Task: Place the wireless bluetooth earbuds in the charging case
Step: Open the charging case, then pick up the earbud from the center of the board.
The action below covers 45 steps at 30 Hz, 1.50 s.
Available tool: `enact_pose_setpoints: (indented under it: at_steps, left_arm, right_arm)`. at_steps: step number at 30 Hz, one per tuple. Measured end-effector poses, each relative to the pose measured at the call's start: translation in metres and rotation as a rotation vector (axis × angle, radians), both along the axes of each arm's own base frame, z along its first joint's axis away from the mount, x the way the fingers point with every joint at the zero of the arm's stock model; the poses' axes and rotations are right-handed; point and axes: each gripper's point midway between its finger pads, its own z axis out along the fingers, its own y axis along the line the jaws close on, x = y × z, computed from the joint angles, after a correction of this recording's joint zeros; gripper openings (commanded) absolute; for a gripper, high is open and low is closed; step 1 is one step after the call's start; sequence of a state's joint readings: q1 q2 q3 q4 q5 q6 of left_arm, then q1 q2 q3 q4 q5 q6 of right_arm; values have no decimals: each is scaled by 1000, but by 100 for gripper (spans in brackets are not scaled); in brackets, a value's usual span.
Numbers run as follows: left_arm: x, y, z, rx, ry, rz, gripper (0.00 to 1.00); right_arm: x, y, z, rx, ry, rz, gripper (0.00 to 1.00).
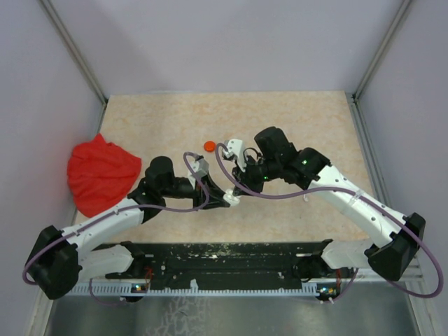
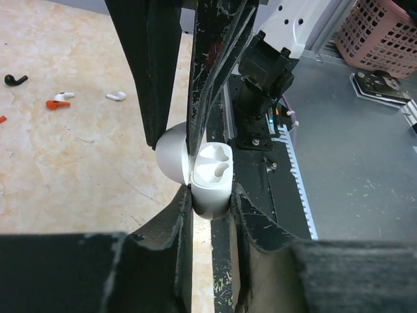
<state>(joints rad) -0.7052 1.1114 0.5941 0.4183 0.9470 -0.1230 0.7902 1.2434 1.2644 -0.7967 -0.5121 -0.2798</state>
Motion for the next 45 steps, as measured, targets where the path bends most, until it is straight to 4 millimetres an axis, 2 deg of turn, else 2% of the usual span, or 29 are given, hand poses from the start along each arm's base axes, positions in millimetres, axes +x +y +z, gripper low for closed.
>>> enact_pose_setpoints:
  at_steps: [5, 8, 12, 16, 19, 22, 23, 25, 28, 33, 38, 42, 45]
  left_arm:
    - [2, 0, -1, 3, 3, 7, 5]
    - [6, 0, -6, 1, -22, 32, 1]
    - [12, 5, -34, 27, -42, 97, 1]
    - [22, 13, -63, 70, -59, 184, 1]
    - [31, 18, -71, 78, -98, 248, 1]
    - [39, 23, -74, 71, -141, 302, 4]
    - [41, 25, -75, 70, -153, 317, 6]
    - [43, 28, -77, 67, -175, 342, 2]
    - [48, 32, -81, 70, -199, 377, 1]
    - [53, 38, -82, 68, -228, 426, 1]
    - [59, 44, -85, 67, -248, 476, 1]
    - [60, 49, -86, 65, -255, 504, 1]
    - [64, 53, -80, 52, -269, 538, 1]
  right_arm:
    - [2, -1, -1, -7, -7, -9, 26]
    - [4, -1, -1, -14, -12, -26, 42]
    - [13, -5, -2, -32, -24, -98, 58]
    - [28, -14, 1, -52, -60, -220, 66]
    - [42, -26, -2, -75, -73, -338, 67]
    - [61, -48, -15, -104, -45, -497, 68]
    - [68, -57, -21, -114, -26, -556, 68]
    - [82, -80, -37, -135, 21, -697, 68]
    - [91, -108, -61, -170, 93, -860, 68]
    - [86, -150, -107, -239, 226, -1090, 68]
    - [79, -200, -150, -276, 360, -1351, 68]
    - [72, -234, -174, -273, 442, -1546, 67]
    - [69, -246, -185, -254, 472, -1636, 60]
